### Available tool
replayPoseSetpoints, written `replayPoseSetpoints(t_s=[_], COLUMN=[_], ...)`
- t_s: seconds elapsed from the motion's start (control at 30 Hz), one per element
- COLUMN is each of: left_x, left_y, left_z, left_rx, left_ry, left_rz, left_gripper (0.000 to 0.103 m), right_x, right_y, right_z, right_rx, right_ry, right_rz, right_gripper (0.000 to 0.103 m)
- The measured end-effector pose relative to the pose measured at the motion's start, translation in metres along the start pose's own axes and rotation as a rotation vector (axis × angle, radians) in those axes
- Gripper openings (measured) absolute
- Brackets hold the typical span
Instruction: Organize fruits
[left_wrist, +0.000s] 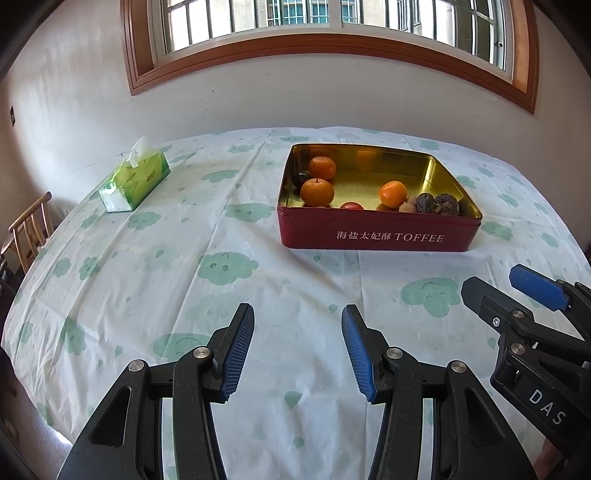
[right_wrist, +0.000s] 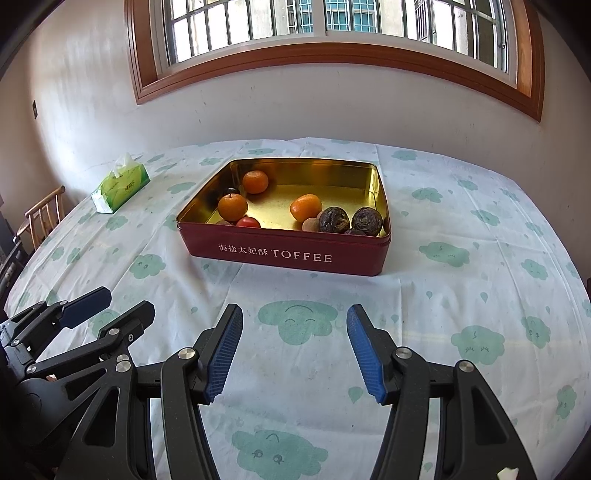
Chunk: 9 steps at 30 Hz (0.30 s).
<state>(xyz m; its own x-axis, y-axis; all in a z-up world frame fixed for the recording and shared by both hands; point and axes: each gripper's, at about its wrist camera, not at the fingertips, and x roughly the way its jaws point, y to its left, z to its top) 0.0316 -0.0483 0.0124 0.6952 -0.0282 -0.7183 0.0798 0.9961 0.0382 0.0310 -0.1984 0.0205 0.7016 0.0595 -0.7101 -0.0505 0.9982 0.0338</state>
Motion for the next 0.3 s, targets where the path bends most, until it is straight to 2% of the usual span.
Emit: replayPoseSetpoints(t_s=[0.3], left_x=[-0.0026], left_y=[0.0028], left_z=[0.0012], left_rx=[-0.014], left_ry=[-0.008], left_rz=[0.000], left_gripper=[0.051], right_x=[0.0001], right_y=[0.0008], right_z=[-0.0007], right_rx=[-0.001], right_ry=[0.000], right_rz=[-0.001], right_gripper=[0.056])
